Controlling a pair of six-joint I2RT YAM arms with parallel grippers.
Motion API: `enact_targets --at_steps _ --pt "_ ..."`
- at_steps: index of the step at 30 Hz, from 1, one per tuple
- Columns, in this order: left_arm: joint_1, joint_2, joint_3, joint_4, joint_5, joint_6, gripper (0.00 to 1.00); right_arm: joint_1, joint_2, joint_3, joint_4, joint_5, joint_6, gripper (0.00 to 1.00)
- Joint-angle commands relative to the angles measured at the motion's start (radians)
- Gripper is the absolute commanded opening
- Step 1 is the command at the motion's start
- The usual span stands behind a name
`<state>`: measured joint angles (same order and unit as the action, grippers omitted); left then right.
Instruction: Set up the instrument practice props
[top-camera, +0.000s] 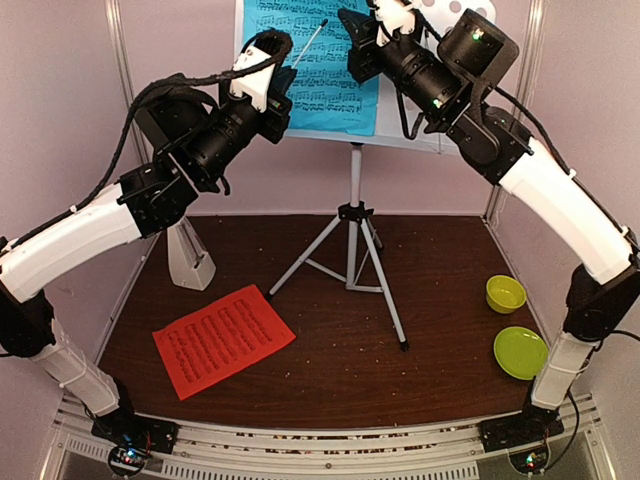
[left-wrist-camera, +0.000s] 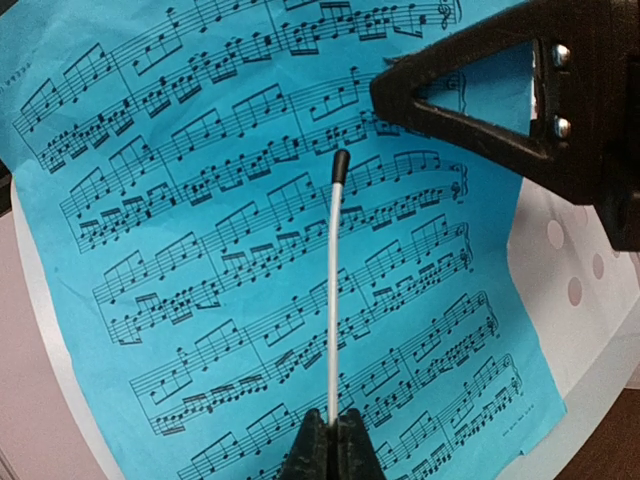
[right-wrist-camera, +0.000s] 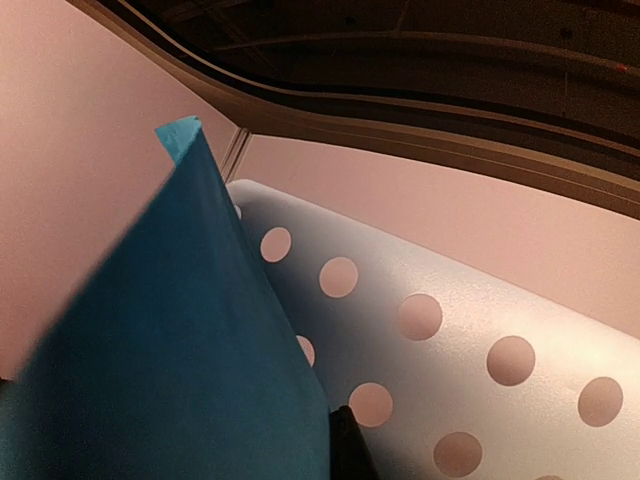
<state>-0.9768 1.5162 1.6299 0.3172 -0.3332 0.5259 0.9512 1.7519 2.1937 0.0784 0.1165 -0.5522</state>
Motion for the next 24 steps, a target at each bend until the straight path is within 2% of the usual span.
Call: enact_targets --at_steps 1,16,22,24 --pt "0.006 -0.015 -0.012 0.044 0.013 0.011 0.0 -0.004 0.027 0.067 0.021 -0.032 0.019 0.0" --pt "0.01 -0.009 -0.018 0.054 0.009 0.011 0.0 -0.004 0.063 0.097 0.015 -0.078 0.003 0.01" --pt "0.011 -0.009 -0.023 0.057 0.007 0.011 0.0 -0.004 0.068 0.097 0.02 -0.077 0.009 0.22" --pt "0.012 -0.01 -0.025 0.059 0.003 0.012 0.0 -0.005 0.066 0.095 0.021 -0.075 0.01 0.26"
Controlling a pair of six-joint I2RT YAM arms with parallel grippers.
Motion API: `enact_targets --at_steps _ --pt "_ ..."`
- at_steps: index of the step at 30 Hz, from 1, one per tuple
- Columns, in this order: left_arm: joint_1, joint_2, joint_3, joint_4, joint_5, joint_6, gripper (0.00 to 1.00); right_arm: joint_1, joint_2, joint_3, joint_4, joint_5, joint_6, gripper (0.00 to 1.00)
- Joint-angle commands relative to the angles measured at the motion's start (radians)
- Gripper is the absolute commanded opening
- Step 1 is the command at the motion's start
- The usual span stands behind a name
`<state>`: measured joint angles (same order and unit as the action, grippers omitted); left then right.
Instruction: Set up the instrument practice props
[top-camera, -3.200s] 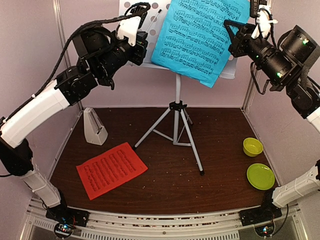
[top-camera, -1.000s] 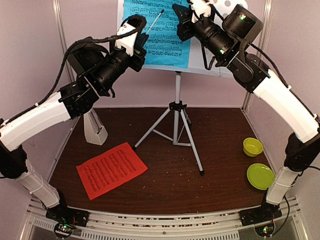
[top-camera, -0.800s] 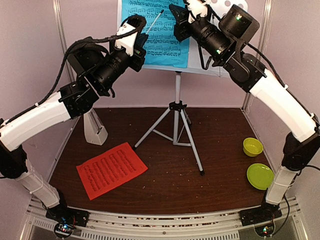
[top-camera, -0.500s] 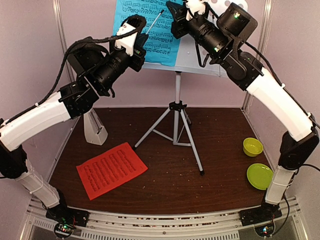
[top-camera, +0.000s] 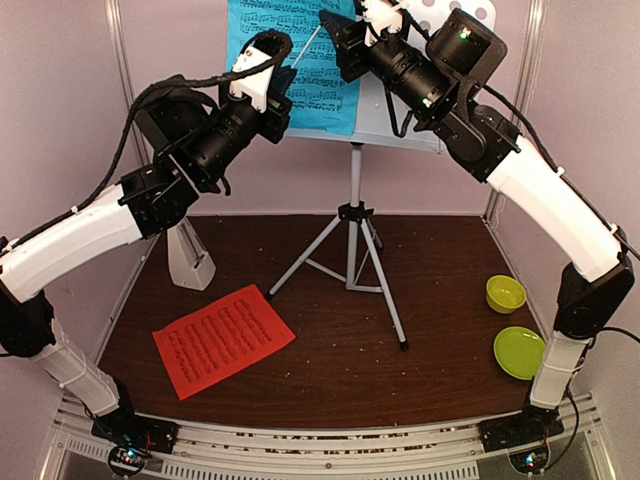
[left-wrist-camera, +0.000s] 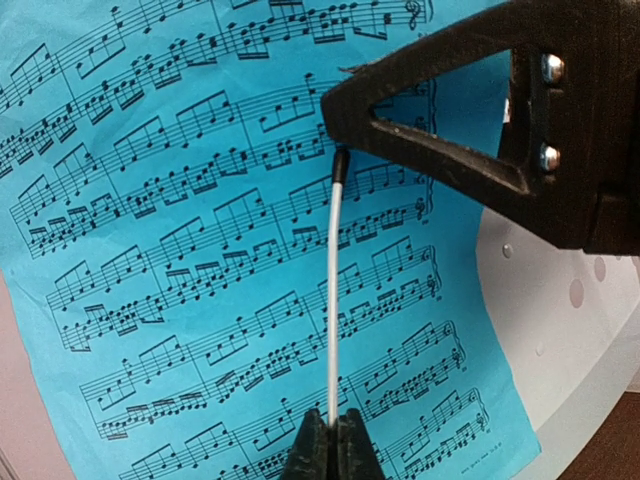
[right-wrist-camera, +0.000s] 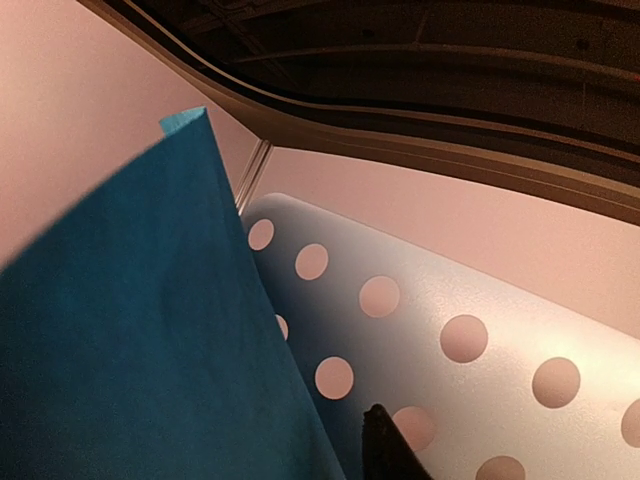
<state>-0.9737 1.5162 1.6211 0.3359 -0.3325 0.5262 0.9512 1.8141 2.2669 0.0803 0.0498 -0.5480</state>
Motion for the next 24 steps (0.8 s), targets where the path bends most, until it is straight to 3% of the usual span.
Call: enact_targets --at_steps 1,4,13,24 --pt "0.009 -0.011 -0.018 0.041 0.001 0.01 0.0 -0.004 0.002 0.022 0.023 -0.006 0.007 0.27" --pt "0.009 -0.015 -0.02 0.039 -0.006 0.01 0.0 -0.004 0.0 0.019 0.034 0.009 0.014 0.32" --pt "0.009 -0.045 -0.052 0.031 0.022 -0.01 0.37 -0.005 -0.008 0.007 0.057 0.033 0.014 0.57" --pt "-0.005 -0.108 -0.075 0.001 0.042 -0.037 0.62 0.005 -0.083 -0.057 0.067 0.044 0.029 0.81"
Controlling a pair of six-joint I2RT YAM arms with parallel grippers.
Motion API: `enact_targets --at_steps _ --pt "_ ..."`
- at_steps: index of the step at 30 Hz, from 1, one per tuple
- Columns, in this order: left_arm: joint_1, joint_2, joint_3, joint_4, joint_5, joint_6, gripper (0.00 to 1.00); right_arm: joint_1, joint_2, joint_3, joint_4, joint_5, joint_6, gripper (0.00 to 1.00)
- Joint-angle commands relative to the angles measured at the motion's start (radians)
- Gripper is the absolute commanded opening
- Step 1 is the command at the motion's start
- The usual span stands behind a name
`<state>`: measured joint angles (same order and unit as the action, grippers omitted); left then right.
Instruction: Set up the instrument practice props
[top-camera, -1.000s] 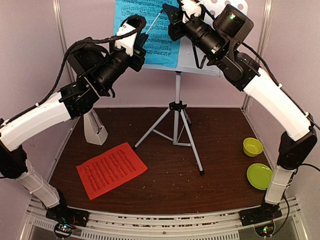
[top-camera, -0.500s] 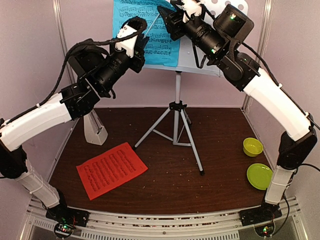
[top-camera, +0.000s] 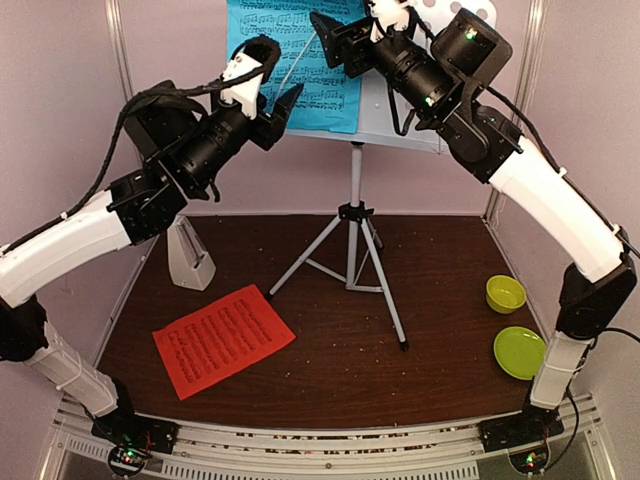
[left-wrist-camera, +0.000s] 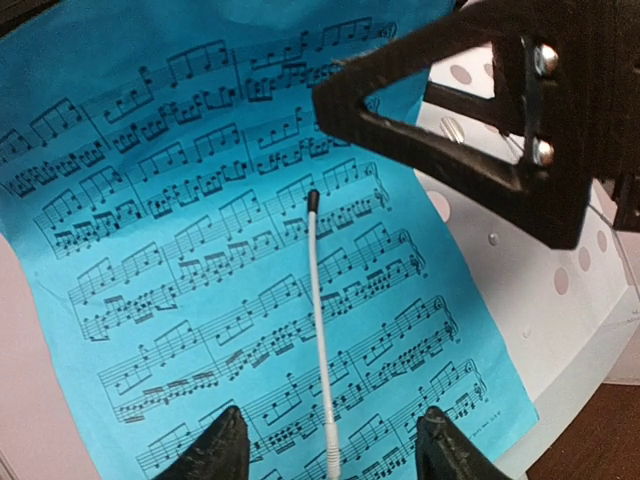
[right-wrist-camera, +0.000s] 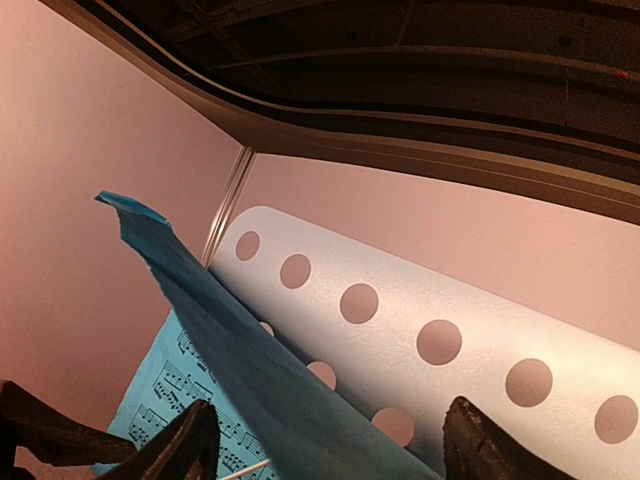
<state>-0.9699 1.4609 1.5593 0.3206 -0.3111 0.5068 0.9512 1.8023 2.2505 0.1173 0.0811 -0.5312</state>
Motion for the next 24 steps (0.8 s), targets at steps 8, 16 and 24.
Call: enact_targets --at_steps 8,16,24 --pt "-0.04 -0.089 -0.013 -0.033 0.011 -0.036 0.69 0.029 -0.217 -0.228 0.06 0.018 0.022 0.94" --pt "-0.061 -0.133 -0.05 -0.087 0.023 -0.069 0.7 0.033 -0.425 -0.475 0.056 0.079 0.109 0.94" --pt "-0.104 -0.152 -0.113 -0.182 0.017 -0.101 0.7 0.031 -0.655 -0.734 -0.089 0.171 0.256 0.94"
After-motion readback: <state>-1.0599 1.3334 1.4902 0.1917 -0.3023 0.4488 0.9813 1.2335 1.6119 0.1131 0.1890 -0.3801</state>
